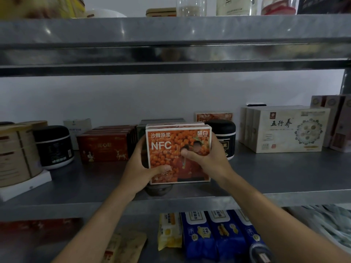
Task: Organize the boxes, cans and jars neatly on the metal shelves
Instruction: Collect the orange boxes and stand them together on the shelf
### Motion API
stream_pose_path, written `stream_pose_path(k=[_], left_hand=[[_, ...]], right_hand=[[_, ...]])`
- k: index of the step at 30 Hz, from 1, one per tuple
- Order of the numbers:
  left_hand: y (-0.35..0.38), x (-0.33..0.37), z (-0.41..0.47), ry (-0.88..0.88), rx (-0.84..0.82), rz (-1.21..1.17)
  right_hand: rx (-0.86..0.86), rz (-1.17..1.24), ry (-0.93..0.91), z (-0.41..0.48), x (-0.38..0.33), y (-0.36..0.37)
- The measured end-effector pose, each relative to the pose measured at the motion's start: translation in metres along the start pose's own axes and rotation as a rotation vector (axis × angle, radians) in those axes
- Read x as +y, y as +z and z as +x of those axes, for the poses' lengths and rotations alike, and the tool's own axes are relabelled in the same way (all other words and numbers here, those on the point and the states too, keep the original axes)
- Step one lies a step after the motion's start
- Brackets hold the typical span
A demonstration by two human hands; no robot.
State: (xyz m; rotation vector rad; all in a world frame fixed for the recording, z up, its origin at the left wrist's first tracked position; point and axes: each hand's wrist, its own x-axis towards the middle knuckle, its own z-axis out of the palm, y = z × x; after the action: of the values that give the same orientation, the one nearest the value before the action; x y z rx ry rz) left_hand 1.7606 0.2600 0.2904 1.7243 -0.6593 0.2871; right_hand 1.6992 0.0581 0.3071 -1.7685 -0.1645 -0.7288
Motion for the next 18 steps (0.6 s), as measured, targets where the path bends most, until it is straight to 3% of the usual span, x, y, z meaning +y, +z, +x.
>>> stream_pose_path(k=[11, 18], left_hand=[[-0.087, -0.024, -0.001, -0.055, 0.060, 0.075], [-0.117, -0.030, -0.008, -0.137, 0.046, -0.090]], right_hand=[[-0.130, -0.012, -0.093, 0.015, -0.003, 0.084], [-0.141, 0.039, -0.052, 0.020, 0.003, 0.088]])
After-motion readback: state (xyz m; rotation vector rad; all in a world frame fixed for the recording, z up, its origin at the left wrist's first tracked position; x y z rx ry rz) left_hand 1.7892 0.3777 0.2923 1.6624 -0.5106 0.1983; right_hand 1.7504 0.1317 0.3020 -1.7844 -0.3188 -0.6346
